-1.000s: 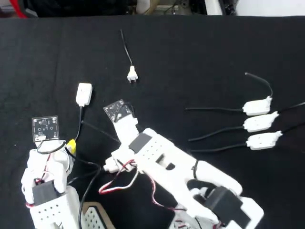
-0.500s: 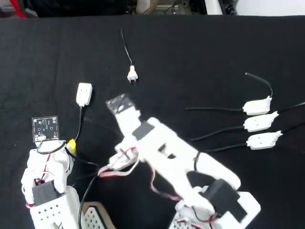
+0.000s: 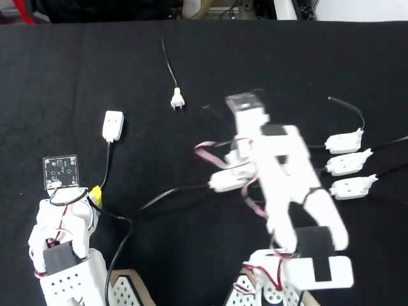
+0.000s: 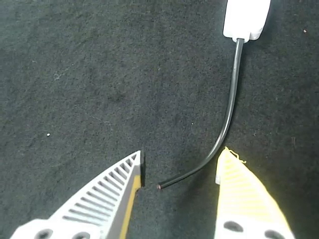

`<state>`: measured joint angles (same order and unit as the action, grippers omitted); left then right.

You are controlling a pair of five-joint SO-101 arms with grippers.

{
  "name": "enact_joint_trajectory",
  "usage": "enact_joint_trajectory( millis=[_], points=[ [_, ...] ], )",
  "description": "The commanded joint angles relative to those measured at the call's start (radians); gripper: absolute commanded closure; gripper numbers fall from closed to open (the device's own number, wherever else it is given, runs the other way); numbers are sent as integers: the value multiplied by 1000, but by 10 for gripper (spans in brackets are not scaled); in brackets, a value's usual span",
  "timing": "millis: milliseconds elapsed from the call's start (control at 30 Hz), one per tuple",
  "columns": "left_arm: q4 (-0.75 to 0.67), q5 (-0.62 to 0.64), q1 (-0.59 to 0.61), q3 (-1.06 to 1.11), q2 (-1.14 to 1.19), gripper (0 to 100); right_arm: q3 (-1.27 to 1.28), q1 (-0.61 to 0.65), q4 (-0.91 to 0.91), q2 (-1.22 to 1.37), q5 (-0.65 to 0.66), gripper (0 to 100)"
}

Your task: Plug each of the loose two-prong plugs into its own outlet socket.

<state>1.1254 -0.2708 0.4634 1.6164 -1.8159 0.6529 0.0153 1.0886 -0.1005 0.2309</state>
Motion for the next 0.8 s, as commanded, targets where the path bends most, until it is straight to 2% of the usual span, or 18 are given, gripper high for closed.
enact_joint_trajectory(
  millis=[0, 133, 300, 433, 567, 767],
  points=[
    [-23, 2, 7, -5, -5, 758, -84, -201, 3, 1, 187, 985],
    [-23, 2, 8, -5, -5, 758, -166, -359, 0, 2, 330, 984],
    [-23, 2, 5, -5, -5, 758, -193, -509, -127, 2, 466, 985],
    [-23, 2, 5, -5, -5, 758, -193, -603, -199, 2, 517, 985],
    [-23, 2, 2, -5, -5, 758, -193, -660, -213, 2, 572, 984],
    [-23, 2, 2, -5, -5, 758, -194, -689, -351, 27, 588, 983]
  ],
)
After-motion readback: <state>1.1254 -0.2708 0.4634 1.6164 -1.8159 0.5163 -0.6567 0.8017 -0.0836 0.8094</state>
